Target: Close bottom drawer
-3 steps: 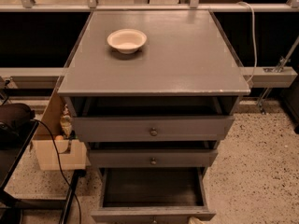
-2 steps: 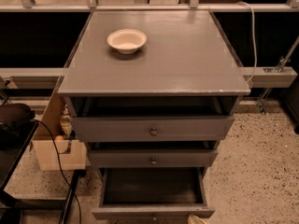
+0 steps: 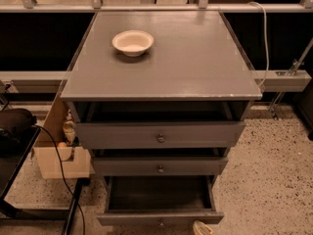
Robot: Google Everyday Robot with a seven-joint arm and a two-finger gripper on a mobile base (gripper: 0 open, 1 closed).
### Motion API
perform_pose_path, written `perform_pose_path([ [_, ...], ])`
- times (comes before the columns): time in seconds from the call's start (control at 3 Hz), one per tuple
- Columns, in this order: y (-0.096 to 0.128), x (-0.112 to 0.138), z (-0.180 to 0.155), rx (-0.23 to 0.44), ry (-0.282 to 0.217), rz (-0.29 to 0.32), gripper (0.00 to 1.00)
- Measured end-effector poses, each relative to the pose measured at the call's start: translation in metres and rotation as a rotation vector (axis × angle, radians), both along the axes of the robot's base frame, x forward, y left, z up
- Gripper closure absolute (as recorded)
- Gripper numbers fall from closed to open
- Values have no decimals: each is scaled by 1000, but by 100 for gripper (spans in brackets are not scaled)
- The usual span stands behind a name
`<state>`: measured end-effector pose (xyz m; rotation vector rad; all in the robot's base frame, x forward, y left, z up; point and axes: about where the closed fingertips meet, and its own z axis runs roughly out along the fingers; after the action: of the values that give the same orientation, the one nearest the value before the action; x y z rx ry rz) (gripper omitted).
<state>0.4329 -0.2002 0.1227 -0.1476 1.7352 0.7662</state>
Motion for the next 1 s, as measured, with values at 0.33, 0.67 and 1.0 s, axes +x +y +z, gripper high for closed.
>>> perform_pose_path([
  [0.33, 7, 10, -3, 2, -9, 7, 100],
  [0.67, 10, 15, -4, 3, -15, 13, 100],
  [1.0, 14, 24, -3, -1, -27, 24, 100],
])
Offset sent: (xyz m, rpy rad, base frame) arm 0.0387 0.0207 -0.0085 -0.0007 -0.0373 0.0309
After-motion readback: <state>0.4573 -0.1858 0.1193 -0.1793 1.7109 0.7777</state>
